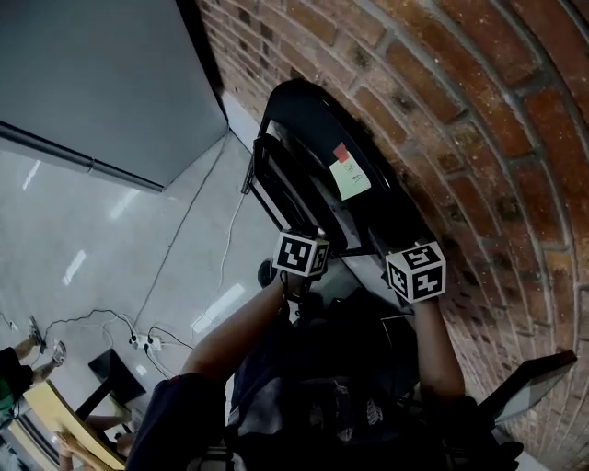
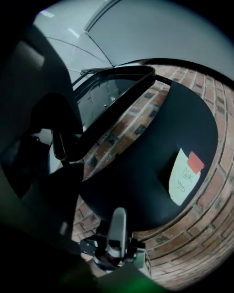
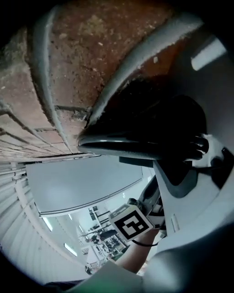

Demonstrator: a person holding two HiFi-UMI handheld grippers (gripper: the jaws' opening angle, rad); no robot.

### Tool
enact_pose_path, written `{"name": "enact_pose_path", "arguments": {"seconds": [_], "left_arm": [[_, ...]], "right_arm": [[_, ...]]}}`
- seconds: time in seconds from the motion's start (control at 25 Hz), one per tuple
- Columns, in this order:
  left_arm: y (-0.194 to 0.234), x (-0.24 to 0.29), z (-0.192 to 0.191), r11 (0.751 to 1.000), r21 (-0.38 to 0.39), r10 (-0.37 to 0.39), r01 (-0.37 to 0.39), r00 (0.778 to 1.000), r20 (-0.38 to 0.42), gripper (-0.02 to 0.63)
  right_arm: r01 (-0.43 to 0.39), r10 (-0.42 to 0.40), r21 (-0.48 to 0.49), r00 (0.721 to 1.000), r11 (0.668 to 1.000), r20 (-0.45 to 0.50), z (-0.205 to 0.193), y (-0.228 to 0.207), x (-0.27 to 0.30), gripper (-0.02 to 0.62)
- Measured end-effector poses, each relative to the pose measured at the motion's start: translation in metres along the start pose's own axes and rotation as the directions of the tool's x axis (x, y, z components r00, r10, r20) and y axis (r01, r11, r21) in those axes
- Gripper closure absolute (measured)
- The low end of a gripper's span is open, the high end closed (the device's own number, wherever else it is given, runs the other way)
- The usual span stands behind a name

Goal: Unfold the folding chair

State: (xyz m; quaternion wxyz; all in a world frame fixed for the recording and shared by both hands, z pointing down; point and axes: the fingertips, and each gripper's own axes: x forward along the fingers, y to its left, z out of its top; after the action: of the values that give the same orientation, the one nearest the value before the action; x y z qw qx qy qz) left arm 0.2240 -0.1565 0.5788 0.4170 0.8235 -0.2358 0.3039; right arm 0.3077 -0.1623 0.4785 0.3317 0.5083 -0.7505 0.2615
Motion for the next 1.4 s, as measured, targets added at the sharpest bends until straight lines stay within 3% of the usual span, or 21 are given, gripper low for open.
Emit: {"name": "enact_pose_path", "arguments": {"seconds": [0.12, 0.32, 0.4, 0.8, 0.96, 1.28, 1.4], "left_arm": [[0.011, 0.009, -0.009, 0.999, -0.047, 0.019, -0.020, 1.000, -0.024, 0.300], [0.021, 0.027, -0.007, 0.994, -0.104, 0.021, -0.025, 0.999, -0.041, 0.244], [0.022, 0.032, -0.010, 0.988, -0.155, 0.015, -0.027, 0.997, -0.077, 0.238], [0.022, 0.075, -0.004, 0.981, -0.193, -0.019, -0.002, 0.994, -0.106, 0.233], [0.021, 0.083, -0.007, 0.984, -0.174, 0.011, -0.036, 0.989, -0.145, 0.216], [0.029, 0.104, -0.019, 0.967, -0.212, 0.092, -0.140, 0.971, -0.221, 0.205], [0.031, 0.102, -0.029, 0.943, -0.297, 0.074, -0.148, 0.966, -0.246, 0.179]], "right_arm": [[0.004, -0.004, 0.017, 1.000, 1.000, 0.017, -0.001, -0.001, 0.001, 0.466], [0.004, -0.005, 0.022, 1.000, 1.000, 0.004, -0.003, -0.001, 0.003, 0.476], [0.006, -0.006, 0.026, 1.000, 1.000, -0.006, -0.004, 0.000, 0.004, 0.474], [0.032, -0.032, 0.025, 0.999, 0.999, -0.018, -0.003, 0.004, 0.014, 0.473], [-0.011, 0.010, 0.019, 0.999, 1.000, 0.040, -0.003, 0.007, 0.016, 0.490], [-0.121, 0.124, -0.030, 0.985, 0.992, 0.120, -0.003, 0.010, 0.013, 0.523], [-0.171, 0.167, 0.009, 0.971, 0.985, 0.174, -0.003, 0.012, 0.016, 0.522]]}}
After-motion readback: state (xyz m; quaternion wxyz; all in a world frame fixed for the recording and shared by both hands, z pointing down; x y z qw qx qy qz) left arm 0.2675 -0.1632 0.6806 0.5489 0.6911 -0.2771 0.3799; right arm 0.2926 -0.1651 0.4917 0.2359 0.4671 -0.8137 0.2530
